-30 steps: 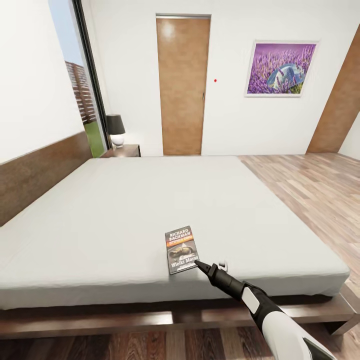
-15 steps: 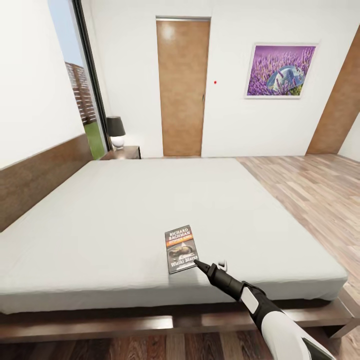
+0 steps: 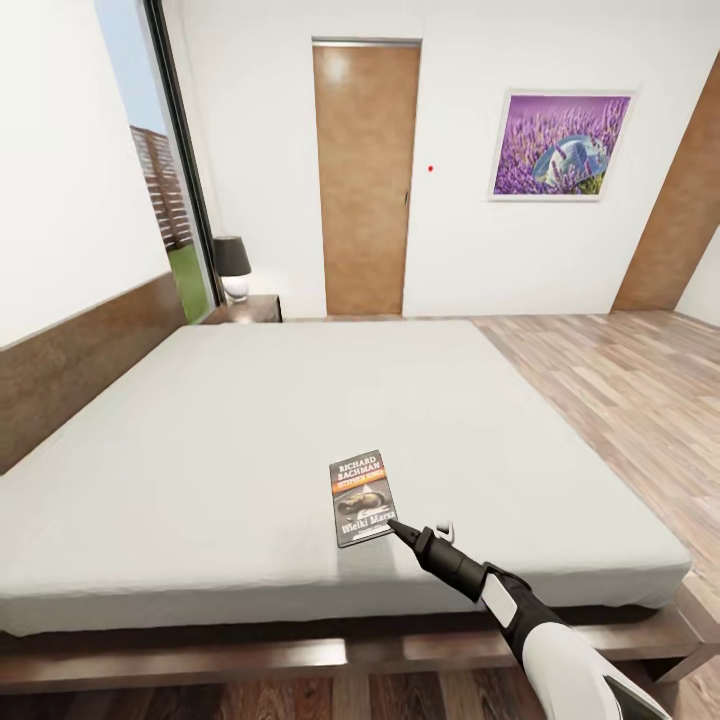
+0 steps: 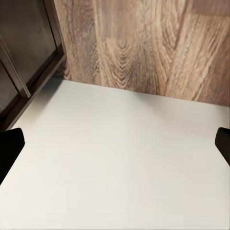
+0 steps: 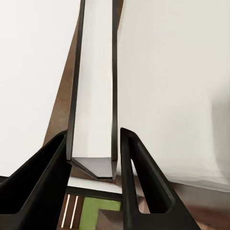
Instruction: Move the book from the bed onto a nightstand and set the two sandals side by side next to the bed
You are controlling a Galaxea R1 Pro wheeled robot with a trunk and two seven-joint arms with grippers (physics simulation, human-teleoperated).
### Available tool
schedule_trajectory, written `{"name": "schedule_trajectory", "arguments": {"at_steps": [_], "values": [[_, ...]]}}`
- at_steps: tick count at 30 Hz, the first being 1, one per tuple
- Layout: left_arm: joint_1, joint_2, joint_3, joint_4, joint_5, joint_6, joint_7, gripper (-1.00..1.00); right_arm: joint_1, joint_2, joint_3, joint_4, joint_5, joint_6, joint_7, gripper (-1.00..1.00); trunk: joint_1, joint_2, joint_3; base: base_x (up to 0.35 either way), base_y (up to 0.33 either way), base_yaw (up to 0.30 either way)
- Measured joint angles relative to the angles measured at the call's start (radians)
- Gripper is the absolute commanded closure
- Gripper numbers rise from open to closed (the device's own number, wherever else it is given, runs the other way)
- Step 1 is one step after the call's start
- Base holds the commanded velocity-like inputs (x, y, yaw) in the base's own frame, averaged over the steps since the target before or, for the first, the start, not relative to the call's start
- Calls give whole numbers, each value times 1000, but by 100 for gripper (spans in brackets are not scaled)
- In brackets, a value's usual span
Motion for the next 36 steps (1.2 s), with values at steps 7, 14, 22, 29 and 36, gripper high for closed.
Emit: {"name": "schedule_trajectory", "arguments": {"at_steps": [7, 14, 22, 29, 36], "values": [[0, 0, 0, 0, 0, 0, 0, -100, 0, 0, 1, 0, 1, 0, 1, 100, -27, 49, 22, 0, 0, 0], [0, 0, -1, 1, 0, 0, 0, -100, 0, 0, 1, 0, 1, -11, 2, 100, -54, 98, 44, 0, 0, 0], [-1, 0, -1, 1, 0, 1, 0, -100, 0, 0, 1, 1, 1, -31, 2, 100, -84, 154, 69, 0, 0, 0], [-1, 0, -2, 1, 0, 1, 0, -100, 0, 3, 2, 2, 1, -35, 3, 100, -111, 203, 91, 0, 0, 0], [-1, 0, -2, 1, 0, 1, 0, -100, 0, 9, 2, 2, 2, -37, 5, 100, -138, 252, 113, 0, 0, 0]]}}
